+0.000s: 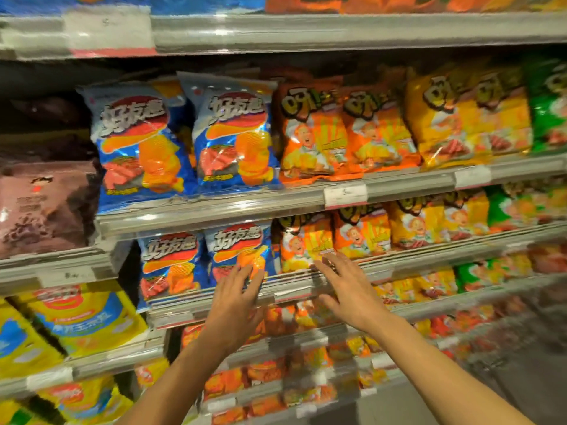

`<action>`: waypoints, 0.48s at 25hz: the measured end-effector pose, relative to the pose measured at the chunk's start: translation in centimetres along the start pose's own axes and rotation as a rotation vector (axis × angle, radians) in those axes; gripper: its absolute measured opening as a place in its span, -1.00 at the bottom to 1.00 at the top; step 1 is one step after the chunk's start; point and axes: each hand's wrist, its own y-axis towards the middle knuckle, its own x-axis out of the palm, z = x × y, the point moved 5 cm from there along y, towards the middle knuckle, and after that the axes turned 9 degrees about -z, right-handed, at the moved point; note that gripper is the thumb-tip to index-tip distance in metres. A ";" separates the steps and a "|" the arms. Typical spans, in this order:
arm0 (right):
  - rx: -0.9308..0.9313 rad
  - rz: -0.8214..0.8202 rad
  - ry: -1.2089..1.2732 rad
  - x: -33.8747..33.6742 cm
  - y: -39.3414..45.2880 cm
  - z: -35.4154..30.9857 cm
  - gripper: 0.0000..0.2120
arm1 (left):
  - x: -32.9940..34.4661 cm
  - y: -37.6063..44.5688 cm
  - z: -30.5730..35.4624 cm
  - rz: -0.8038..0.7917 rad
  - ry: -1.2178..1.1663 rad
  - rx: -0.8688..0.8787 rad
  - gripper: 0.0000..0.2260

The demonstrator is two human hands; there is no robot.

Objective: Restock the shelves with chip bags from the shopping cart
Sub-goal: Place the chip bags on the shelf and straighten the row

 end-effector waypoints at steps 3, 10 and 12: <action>0.056 0.017 0.025 -0.2 -0.8 4.2 -0.30 | 0.7 3.3 4.0 -0.005 0.062 0.054 -0.36; 0.156 0.004 0.076 -0.2 -1.7 16.5 -0.25 | 5.0 11.4 13.4 -0.086 0.048 0.139 -0.38; 0.126 -0.030 0.033 0.3 -1.3 18.6 -0.24 | 6.2 13.4 16.2 -0.089 0.024 0.091 -0.35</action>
